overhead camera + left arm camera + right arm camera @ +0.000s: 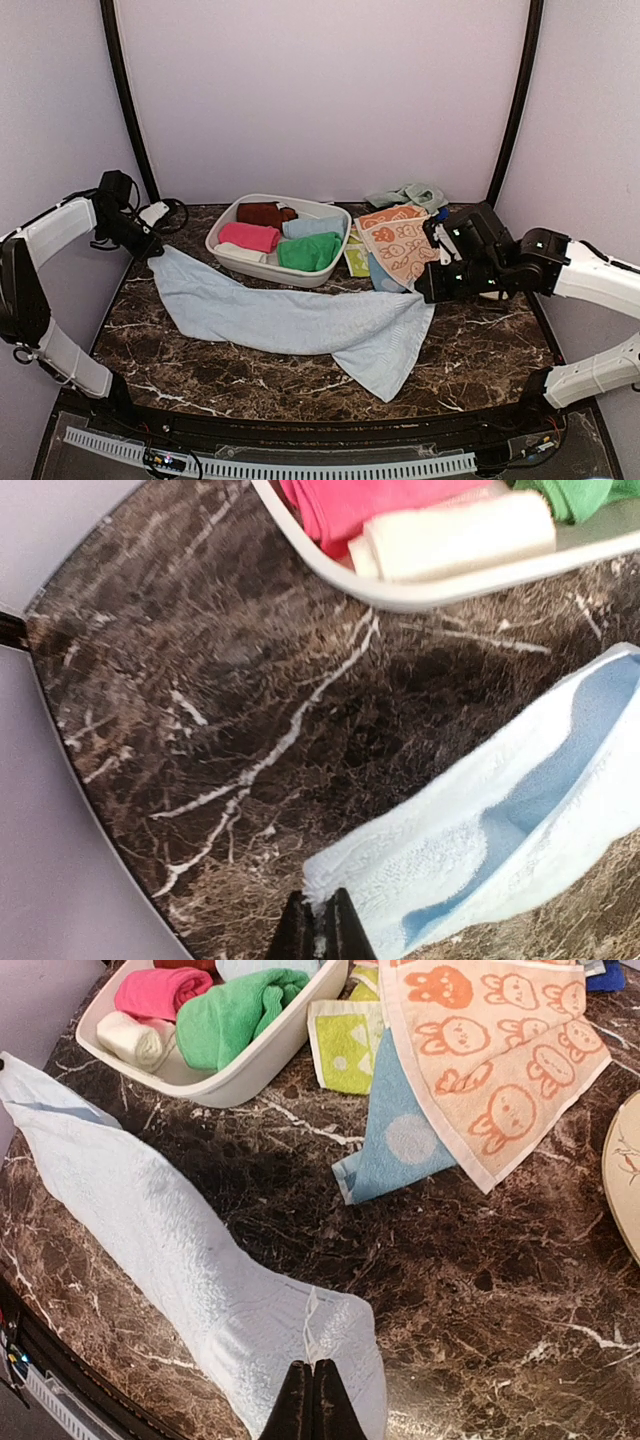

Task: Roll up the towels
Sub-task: Pick up the towel from the center of the board, then put down the towel at the center of the board.

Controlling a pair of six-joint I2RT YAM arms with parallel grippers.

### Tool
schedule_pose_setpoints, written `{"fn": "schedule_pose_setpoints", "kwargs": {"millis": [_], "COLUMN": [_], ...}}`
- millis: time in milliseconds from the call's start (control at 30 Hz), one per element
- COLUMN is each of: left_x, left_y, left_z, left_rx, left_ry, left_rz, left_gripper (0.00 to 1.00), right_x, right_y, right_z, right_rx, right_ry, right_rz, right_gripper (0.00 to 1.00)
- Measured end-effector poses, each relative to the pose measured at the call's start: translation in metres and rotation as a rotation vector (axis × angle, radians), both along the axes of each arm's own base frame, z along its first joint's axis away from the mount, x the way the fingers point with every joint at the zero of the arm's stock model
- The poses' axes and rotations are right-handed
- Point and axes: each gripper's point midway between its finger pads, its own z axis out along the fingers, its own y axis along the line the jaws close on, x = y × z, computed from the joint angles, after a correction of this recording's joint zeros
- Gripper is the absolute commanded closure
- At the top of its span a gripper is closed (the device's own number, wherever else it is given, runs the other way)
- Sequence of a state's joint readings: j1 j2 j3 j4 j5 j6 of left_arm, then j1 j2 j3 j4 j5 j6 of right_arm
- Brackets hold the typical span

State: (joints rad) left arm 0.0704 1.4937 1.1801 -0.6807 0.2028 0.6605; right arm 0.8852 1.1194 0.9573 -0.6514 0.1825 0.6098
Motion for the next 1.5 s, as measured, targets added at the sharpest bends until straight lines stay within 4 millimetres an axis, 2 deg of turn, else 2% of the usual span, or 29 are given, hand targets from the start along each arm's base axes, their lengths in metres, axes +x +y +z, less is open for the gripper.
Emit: {"fn": "schedule_pose_setpoints", "kwargs": {"millis": [167, 333, 467, 567, 633, 733, 800, 867, 900, 967, 1000, 1067, 1133, 1200, 1300, 1400, 1500], "left_x": [-0.005, -0.014, -0.023, -0.034, -0.039, -0.042, -0.042, -0.041, -0.041, -0.039, -0.039, -0.038, -0.038, -0.038, -0.038, -0.038, -0.038], "left_y": [-0.001, -0.002, -0.004, -0.007, -0.007, -0.008, -0.008, -0.009, -0.009, -0.01, -0.01, -0.01, -0.01, -0.01, -0.01, -0.009, -0.009], "left_z": [0.058, 0.099, 0.132, 0.147, 0.151, 0.154, 0.153, 0.15, 0.149, 0.146, 0.145, 0.143, 0.142, 0.142, 0.142, 0.141, 0.14], "left_rx": [-0.001, 0.0, -0.005, -0.01, -0.01, -0.011, -0.014, -0.019, -0.021, -0.027, -0.028, -0.029, -0.029, -0.028, -0.027, -0.023, -0.021], "left_ry": [-0.141, -0.229, -0.304, -0.338, -0.345, -0.354, -0.349, -0.338, -0.332, -0.319, -0.314, -0.306, -0.304, -0.302, -0.302, -0.301, -0.299], "left_rz": [0.006, 0.012, 0.008, 0.002, 0.001, 0.0, -0.002, -0.005, -0.005, -0.006, -0.006, -0.005, -0.005, -0.005, -0.005, -0.006, -0.007], "left_gripper": [1.0, 1.0, 1.0, 1.0, 1.0, 1.0, 1.0, 1.0, 1.0, 1.0, 1.0, 1.0, 1.0, 1.0, 1.0, 1.0, 1.0], "right_x": [0.014, 0.025, 0.024, 0.013, -0.003, -0.052, -0.085, -0.105, -0.107, -0.099, -0.087, -0.056, -0.018, 0.013, 0.036, 0.043, 0.041], "right_y": [-0.008, -0.02, -0.03, -0.032, -0.027, -0.01, -0.003, -0.004, -0.005, -0.001, 0.002, 0.005, 0.007, 0.01, 0.016, 0.019, 0.024], "right_z": [0.032, 0.072, 0.102, 0.105, 0.086, 0.01, -0.038, -0.064, -0.065, -0.053, -0.044, -0.029, -0.024, -0.037, -0.073, -0.113, -0.141], "right_rx": [0.004, 0.006, 0.011, 0.037, 0.061, 0.026, -0.031, -0.072, -0.073, -0.038, -0.014, 0.011, 0.007, -0.032, -0.11, -0.178, -0.202], "right_ry": [-0.057, -0.132, -0.186, -0.187, -0.15, 0.037, 0.176, 0.273, 0.286, 0.27, 0.251, 0.207, 0.167, 0.16, 0.204, 0.268, 0.329], "right_rz": [-0.025, -0.051, -0.056, -0.022, 0.031, 0.185, 0.278, 0.317, 0.325, 0.314, 0.293, 0.222, 0.145, 0.095, 0.074, 0.082, 0.106], "right_gripper": [1.0, 1.0, 1.0, 1.0, 0.82, 0.63, 0.44, 0.39, 0.4, 0.42, 0.42, 0.44, 0.45, 0.46, 0.47, 0.47, 0.45]}}
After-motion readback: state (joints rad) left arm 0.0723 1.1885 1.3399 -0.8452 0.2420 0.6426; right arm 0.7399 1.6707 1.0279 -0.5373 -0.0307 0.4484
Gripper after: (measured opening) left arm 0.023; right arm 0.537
